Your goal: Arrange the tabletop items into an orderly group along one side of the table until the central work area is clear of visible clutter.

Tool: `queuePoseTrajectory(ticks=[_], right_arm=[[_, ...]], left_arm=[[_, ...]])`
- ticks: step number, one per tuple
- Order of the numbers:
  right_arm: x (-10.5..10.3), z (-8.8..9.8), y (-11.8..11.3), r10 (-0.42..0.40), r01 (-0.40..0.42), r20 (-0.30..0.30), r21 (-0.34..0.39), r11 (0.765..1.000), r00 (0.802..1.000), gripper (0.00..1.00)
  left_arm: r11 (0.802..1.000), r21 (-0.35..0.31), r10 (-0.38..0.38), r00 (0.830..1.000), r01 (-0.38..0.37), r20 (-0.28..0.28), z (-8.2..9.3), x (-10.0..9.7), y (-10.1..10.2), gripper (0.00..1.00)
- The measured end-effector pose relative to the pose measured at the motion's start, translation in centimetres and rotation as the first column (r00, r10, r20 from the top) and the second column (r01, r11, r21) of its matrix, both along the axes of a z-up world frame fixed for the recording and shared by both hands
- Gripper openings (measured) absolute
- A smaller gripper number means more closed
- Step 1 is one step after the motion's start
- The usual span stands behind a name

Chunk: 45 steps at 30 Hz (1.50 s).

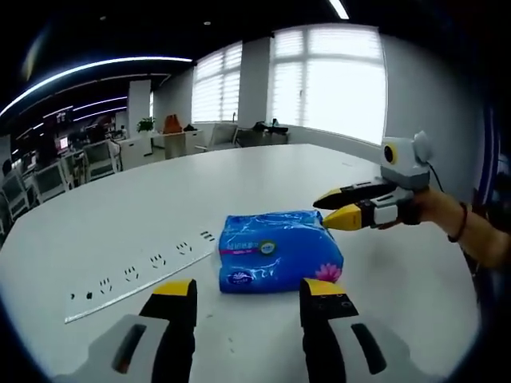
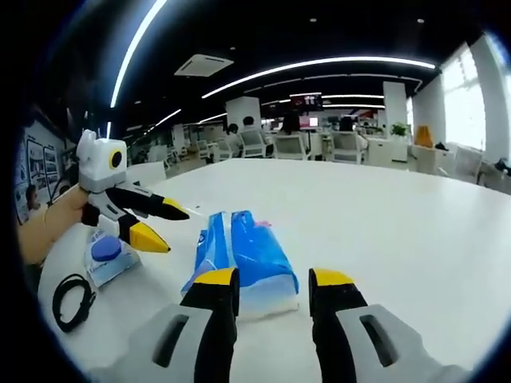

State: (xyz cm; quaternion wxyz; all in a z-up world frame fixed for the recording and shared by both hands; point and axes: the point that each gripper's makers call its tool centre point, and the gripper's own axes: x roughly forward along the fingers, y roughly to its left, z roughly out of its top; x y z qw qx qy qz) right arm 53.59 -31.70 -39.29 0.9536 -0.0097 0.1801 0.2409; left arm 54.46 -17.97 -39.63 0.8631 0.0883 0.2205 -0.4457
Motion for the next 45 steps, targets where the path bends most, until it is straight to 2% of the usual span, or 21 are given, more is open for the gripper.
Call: queuePoseTrajectory(ticks=[8, 18, 26, 32, 37, 45], right_arm=[[0.3, 0.2, 0.2, 0.013, -0.013, 0.008, 0.004, 1.0, 1.0, 0.33], [0.3, -0.5, 0.4, 0.021, -0.021, -0.006, 0.001, 1.0, 1.0, 0.33], [0.4, -1.0, 0.3, 0.018, -0.018, -0.021, 0.011, 1.0, 1.0, 0.32], [0.5, -1.1, 0.4, 0.018, -0.017, -0.022, 0.021, 1.0, 1.0, 0.31], [0.5, -1.2, 0.5, 0.022, -0.021, -0.028, 0.027, 0.999, 0.999, 0.31], [0.5, -1.5, 0.4, 0.024, -0.023, -0.031, 0.029, 0.999, 0.999, 0.3]], left_arm=[[1.0, 0.01, -0.03, 1.0, 0.03, 0.006, -0.4, 0.0, -0.5, 0.51], [0.999, 0.009, -0.041, 0.999, 0.041, 0.007, -0.3, 0.3, -0.7, 0.51], [0.995, -0.082, -0.065, 0.997, 0.061, -0.047, -0.5, 0.5, -1.4, 0.5], [0.995, -0.075, -0.074, 0.996, 0.071, -0.044, -0.8, 0.6, -1.5, 0.49], [0.992, -0.096, -0.081, 0.996, 0.077, -0.046, -0.7, 1.0, -1.4, 0.48], [0.985, -0.173, -0.043, 0.994, 0.025, -0.101, -1.0, 2.1, -1.2, 0.41]])
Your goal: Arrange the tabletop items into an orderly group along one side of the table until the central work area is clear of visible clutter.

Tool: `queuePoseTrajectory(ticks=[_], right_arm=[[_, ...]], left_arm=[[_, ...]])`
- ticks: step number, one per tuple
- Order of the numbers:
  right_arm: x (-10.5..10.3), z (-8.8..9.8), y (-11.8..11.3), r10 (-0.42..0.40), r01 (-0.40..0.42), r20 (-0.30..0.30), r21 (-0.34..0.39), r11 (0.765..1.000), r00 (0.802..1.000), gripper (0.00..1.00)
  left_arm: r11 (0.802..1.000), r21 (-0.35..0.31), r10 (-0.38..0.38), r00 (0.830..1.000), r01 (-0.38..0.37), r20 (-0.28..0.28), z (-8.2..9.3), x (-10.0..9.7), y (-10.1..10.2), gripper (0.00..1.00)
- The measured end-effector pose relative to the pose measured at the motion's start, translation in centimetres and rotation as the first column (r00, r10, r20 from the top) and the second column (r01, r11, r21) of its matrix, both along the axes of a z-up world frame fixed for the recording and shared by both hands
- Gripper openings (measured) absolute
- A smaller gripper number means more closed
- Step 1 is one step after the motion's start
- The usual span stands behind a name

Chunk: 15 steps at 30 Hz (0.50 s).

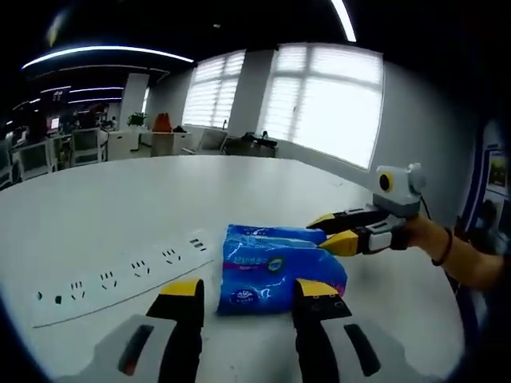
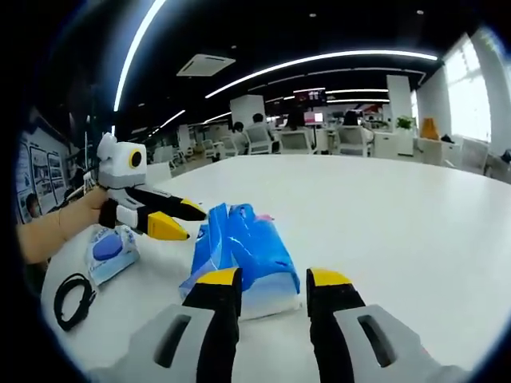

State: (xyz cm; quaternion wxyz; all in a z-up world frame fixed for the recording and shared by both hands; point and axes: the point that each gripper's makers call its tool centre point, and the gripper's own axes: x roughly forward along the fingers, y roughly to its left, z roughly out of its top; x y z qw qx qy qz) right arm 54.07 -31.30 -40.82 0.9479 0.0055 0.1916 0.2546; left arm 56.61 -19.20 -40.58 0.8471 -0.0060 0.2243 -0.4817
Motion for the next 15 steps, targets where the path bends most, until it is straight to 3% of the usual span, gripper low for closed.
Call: queuePoseTrajectory(ticks=[15], right_arm=[[0.17, -0.65, 0.11, 0.004, -0.004, -0.012, -0.008, 1.0, 1.0, 0.3]], left_arm=[[1.0, -0.003, -0.009, 1.0, 0.009, 0.001, -0.52, -0.05, -0.4, 0.39]])
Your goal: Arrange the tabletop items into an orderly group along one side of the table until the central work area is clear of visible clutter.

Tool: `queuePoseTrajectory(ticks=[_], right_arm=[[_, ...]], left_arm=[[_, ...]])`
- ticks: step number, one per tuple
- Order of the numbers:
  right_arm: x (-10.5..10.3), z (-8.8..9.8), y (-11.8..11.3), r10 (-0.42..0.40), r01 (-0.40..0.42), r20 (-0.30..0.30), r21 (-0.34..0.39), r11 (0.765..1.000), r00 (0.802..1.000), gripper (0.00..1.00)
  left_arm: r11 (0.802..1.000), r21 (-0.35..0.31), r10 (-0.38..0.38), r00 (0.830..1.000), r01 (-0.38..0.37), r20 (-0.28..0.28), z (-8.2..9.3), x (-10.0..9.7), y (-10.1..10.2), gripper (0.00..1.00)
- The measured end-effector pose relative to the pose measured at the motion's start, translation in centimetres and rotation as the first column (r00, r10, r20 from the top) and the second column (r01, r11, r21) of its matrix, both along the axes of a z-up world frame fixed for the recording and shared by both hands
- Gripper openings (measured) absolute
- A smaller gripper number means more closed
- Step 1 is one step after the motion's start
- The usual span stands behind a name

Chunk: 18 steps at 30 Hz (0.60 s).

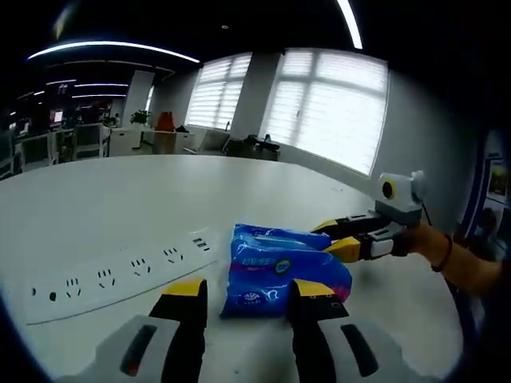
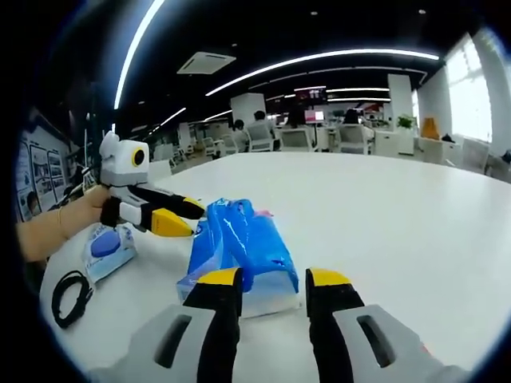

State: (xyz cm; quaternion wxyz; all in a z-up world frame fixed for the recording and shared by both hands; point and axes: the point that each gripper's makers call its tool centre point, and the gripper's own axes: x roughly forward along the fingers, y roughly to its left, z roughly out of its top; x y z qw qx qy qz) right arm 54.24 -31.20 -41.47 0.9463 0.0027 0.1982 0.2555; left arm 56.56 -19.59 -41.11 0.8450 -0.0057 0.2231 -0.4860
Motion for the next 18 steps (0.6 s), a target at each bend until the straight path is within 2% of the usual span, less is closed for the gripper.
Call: queuePoseTrajectory(ticks=[3, 6, 14, 18], right_arm=[[0.1, 0.0, 0.0, -0.002, 0.002, 0.001, 0.005, 1.0, 1.0, 0.3], [0.0, -0.1, 0.2, 0.001, 0.0, -0.006, 0.013, 1.0, 1.0, 0.27], [0.1, -0.4, 0.0, -0.009, 0.009, -0.014, 0.024, 1.0, 1.0, 0.29], [0.1, -0.6, 0.2, -0.007, 0.007, -0.011, 0.011, 1.0, 1.0, 0.27]], left_arm=[[1.0, 0.001, 0.004, 1.0, -0.004, -0.003, -0.4, 0.3, 0.0, 0.37], [0.999, -0.004, 0.04, 0.999, -0.04, -0.021, -1.0, 0.9, 0.4, 0.28], [0.999, -0.009, 0.047, 0.999, -0.047, -0.027, -1.2, 1.0, 0.2, 0.28], [0.999, 0.035, 0.039, 0.999, -0.039, 0.002, -1.2, 1.1, -0.3, 0.26]])
